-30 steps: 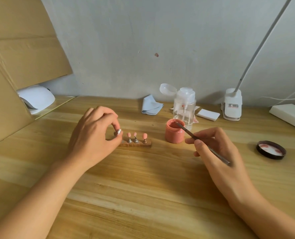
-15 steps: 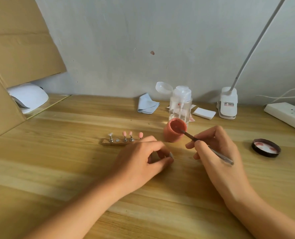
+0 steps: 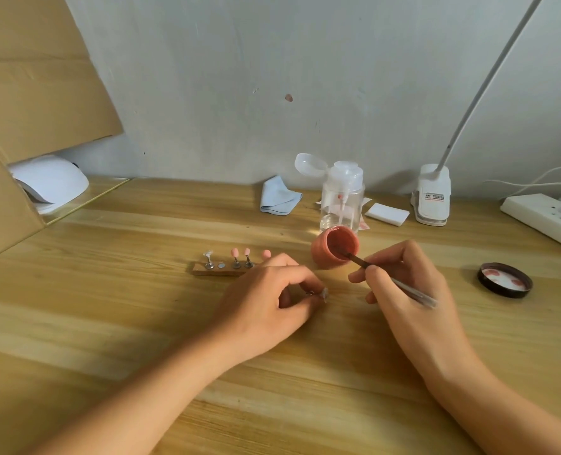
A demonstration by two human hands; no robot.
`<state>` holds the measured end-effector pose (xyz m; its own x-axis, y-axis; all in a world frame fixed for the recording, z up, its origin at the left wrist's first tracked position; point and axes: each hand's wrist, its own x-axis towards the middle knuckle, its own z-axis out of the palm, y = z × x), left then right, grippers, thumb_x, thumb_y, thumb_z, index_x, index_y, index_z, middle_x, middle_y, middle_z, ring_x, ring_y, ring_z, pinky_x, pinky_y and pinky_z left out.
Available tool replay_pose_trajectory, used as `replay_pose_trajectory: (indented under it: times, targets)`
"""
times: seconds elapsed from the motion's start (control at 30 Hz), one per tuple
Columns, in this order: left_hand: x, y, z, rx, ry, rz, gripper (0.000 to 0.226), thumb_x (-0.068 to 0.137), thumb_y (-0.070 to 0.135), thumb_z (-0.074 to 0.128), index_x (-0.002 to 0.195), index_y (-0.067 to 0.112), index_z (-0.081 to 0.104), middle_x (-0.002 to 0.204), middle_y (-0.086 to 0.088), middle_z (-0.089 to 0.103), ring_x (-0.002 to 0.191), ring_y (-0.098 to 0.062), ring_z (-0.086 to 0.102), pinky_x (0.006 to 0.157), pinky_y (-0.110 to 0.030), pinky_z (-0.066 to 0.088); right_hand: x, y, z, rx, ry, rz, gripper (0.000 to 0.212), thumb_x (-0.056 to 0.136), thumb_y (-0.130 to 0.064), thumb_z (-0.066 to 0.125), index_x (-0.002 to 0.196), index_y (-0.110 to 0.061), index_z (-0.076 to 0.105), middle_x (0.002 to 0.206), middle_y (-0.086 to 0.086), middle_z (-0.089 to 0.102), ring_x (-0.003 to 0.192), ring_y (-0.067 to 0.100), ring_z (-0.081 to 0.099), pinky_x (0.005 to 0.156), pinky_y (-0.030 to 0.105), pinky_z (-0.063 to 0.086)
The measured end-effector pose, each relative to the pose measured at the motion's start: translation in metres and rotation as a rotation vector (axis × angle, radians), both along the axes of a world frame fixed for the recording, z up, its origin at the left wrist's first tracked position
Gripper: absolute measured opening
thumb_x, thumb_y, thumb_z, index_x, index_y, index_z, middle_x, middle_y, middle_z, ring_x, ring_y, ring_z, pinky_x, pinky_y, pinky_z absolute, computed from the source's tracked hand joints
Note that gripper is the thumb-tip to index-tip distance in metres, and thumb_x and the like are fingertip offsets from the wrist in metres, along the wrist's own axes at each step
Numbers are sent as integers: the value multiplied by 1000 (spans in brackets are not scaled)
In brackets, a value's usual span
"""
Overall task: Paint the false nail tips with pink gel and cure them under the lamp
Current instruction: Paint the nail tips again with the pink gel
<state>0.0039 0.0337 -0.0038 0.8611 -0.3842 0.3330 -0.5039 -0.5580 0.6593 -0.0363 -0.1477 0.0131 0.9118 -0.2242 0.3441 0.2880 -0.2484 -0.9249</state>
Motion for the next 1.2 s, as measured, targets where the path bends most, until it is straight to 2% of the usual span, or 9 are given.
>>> replay_pose_trajectory:
  times: [0.2, 0.3, 0.43, 0.57, 0.7, 0.9, 1.07, 1.1, 1.2]
  targets:
    - [4, 0, -1, -4, 38, 16, 15, 84, 28, 74, 83, 42, 68, 94, 17, 64, 56, -5, 50, 102, -40, 41, 1, -1, -2, -41, -5, 6, 5, 82, -19, 62, 82, -24, 61, 81, -1, 74, 75, 15, 66, 80, 56, 51]
    - [6, 0, 0, -10, 62, 25, 22, 83, 29, 76, 77, 47, 65, 86, 25, 64, 54, -3, 50, 97, -34, 40, 2, -1, -3, -42, -14, 8, 4, 84, -16, 59, 85, -20, 60, 81, -6, 75, 74, 10, 66, 79, 51, 53]
    - [9, 0, -2, 8, 68, 36, 17, 83, 32, 77, 79, 43, 65, 62, 39, 56, 47, 1, 45, 65, -7, 34, 3, -2, -5, -28, -17, 19, 7, 89, -12, 59, 88, -19, 60, 82, -7, 75, 67, 12, 64, 71, 42, 54]
    - [9, 0, -4, -6, 45, 45, 16, 83, 29, 77, 79, 39, 65, 56, 40, 53, 43, 0, 44, 95, 2, 25, 3, -3, -6, -12, -23, 40, 8, 90, -11, 58, 89, -19, 59, 83, -7, 75, 67, 8, 64, 65, 25, 52]
    - [10, -1, -6, -4, 8, 74, 13, 82, 30, 77, 81, 38, 68, 60, 41, 55, 44, -1, 45, 79, 7, 24, 5, -2, -8, -15, 5, 44, 9, 91, -9, 58, 91, -18, 59, 83, -6, 75, 72, 7, 66, 73, 33, 53]
    - [14, -2, 1, 28, 30, 45, 15, 81, 38, 77, 79, 49, 66, 89, 28, 68, 50, 1, 48, 78, 12, 16, 4, -2, -5, 59, -42, 61, 8, 95, -9, 56, 94, -16, 59, 88, -3, 75, 79, 11, 69, 69, 15, 50]
    - [16, -1, 5, 36, 67, 1, 17, 83, 34, 77, 77, 47, 68, 82, 34, 66, 54, 8, 50, 89, -16, 27, -2, -2, 0, 99, -43, 144, 13, 98, -9, 53, 106, -18, 59, 97, -2, 75, 87, 15, 71, 83, 30, 52]
    - [15, -2, 4, 52, 21, 28, 20, 82, 33, 78, 75, 47, 66, 78, 39, 62, 58, 9, 51, 98, -9, 20, -3, -2, 2, 113, -58, 164, 14, 96, -10, 55, 108, -16, 60, 98, -1, 75, 88, 16, 71, 84, 31, 53]
    - [9, -6, 4, 102, -76, 123, 24, 81, 33, 79, 71, 47, 62, 73, 44, 54, 67, -1, 56, 78, 12, 9, -6, -1, 7, 181, -94, 195, 11, 87, -5, 61, 97, -9, 60, 88, 8, 72, 79, 15, 68, 75, 26, 54]
